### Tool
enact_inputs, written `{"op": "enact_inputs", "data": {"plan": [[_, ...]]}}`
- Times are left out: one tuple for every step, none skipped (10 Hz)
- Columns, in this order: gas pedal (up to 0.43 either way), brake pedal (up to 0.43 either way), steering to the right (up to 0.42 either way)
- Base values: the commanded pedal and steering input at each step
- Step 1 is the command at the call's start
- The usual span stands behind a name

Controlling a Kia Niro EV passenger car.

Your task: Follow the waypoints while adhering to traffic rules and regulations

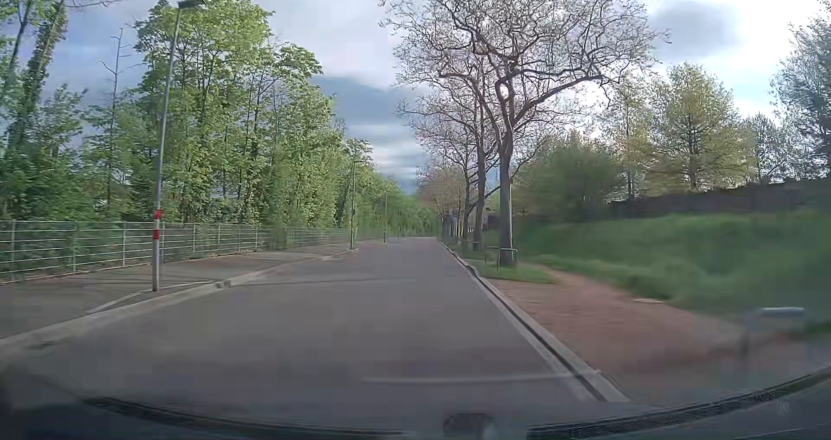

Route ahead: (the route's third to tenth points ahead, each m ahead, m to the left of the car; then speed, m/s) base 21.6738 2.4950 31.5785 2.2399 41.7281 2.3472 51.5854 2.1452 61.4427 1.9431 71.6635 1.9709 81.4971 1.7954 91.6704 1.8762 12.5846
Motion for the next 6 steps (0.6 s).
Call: {"op": "enact_inputs", "data": {"plan": [[0.067,0.000,0.001],[0.067,0.000,0.001],[0.067,0.000,0.001],[0.067,0.000,0.001],[0.067,0.000,0.001],[0.067,0.000,0.001]]}}
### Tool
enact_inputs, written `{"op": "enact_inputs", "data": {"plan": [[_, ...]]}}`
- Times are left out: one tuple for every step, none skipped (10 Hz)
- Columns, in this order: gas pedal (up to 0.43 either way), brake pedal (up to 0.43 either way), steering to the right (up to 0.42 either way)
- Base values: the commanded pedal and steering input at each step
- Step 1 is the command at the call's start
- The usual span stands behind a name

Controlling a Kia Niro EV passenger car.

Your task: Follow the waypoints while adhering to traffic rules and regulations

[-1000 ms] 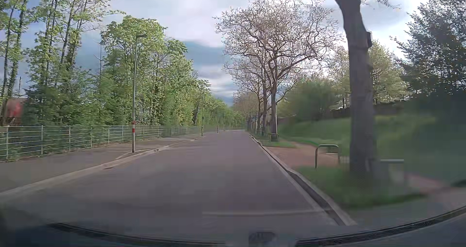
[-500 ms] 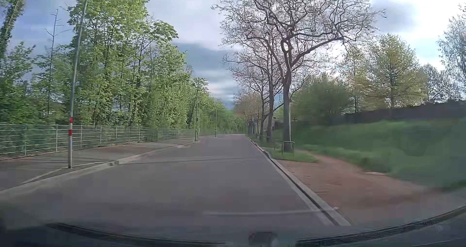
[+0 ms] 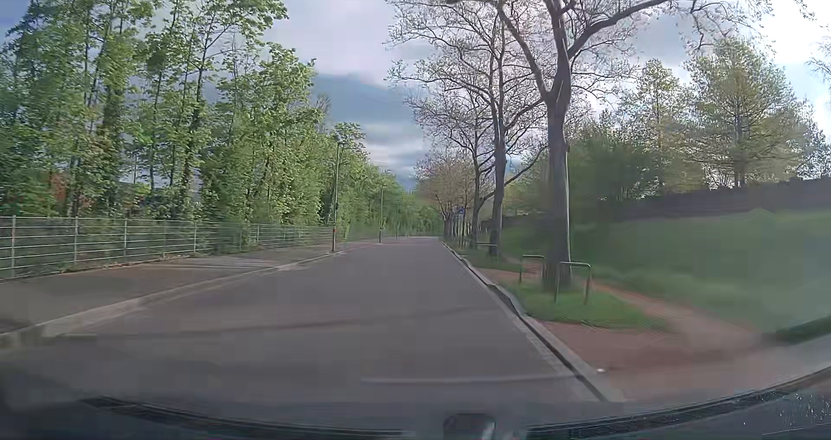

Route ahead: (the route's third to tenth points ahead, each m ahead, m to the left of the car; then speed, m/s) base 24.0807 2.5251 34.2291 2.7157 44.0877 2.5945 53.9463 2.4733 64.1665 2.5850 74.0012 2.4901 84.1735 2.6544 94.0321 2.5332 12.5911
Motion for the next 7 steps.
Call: {"op": "enact_inputs", "data": {"plan": [[0.067,0.000,0.001],[0.067,0.000,0.001],[0.067,0.000,0.001],[0.067,0.000,0.001],[0.067,0.000,0.001],[0.067,0.000,0.001],[0.067,0.000,0.001]]}}
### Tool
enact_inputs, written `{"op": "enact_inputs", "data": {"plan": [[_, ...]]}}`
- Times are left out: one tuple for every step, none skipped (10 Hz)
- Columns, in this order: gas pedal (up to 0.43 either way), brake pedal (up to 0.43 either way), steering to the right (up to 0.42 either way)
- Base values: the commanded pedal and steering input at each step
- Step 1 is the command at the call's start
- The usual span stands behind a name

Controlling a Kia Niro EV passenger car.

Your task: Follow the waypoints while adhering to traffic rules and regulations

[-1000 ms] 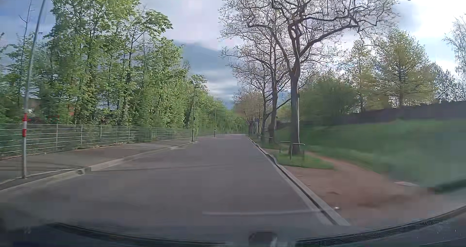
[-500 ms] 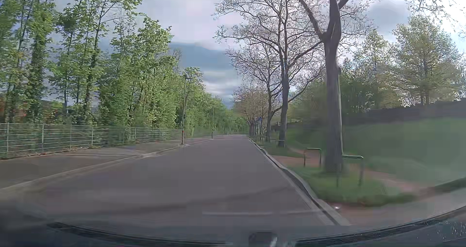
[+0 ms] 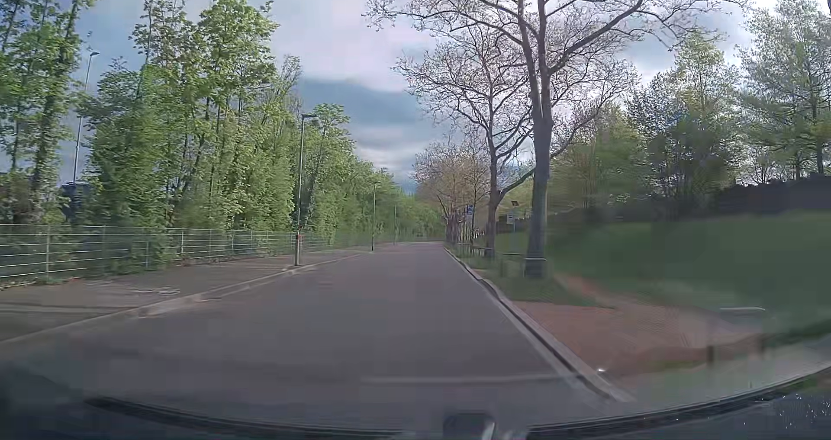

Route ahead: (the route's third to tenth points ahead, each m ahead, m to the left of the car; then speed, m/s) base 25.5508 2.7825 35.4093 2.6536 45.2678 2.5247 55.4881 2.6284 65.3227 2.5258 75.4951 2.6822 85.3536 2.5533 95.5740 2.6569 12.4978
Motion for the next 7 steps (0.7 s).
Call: {"op": "enact_inputs", "data": {"plan": [[0.067,0.000,0.001],[0.067,0.000,0.001],[0.067,0.000,0.001],[0.067,0.000,0.001],[0.067,0.000,0.001],[0.067,0.000,0.001],[0.067,0.000,0.001]]}}
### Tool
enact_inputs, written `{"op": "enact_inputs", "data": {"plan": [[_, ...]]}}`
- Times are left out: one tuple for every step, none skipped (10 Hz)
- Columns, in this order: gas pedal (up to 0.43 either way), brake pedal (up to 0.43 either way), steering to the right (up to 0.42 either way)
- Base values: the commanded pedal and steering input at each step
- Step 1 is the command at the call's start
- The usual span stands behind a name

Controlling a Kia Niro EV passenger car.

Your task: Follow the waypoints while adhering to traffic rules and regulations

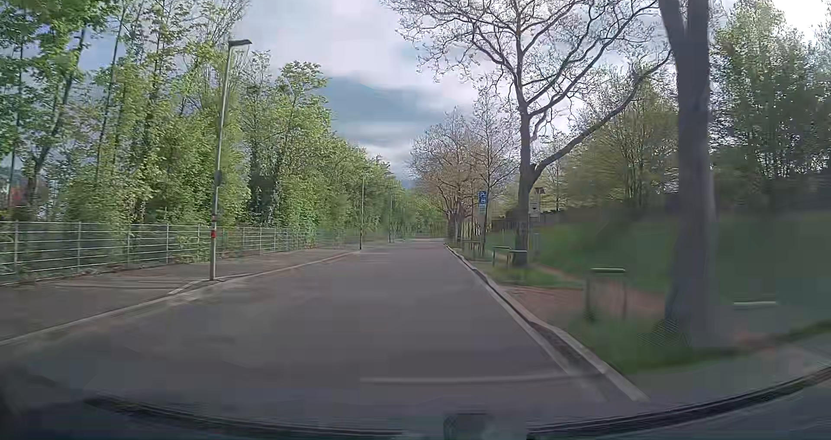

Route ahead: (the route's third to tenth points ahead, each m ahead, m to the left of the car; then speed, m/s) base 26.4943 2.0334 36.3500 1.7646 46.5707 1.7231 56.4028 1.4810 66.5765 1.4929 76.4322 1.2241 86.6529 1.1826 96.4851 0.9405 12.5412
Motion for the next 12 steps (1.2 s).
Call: {"op": "enact_inputs", "data": {"plan": [[0.067,0.000,0.002],[0.067,0.000,0.002],[0.067,0.000,0.002],[0.067,0.000,0.002],[0.067,0.000,0.002],[0.067,0.000,0.002],[0.079,0.000,0.002],[0.079,0.000,0.002],[0.079,0.000,0.003],[0.079,0.000,0.003],[0.079,0.000,0.003],[0.079,0.000,0.004]]}}
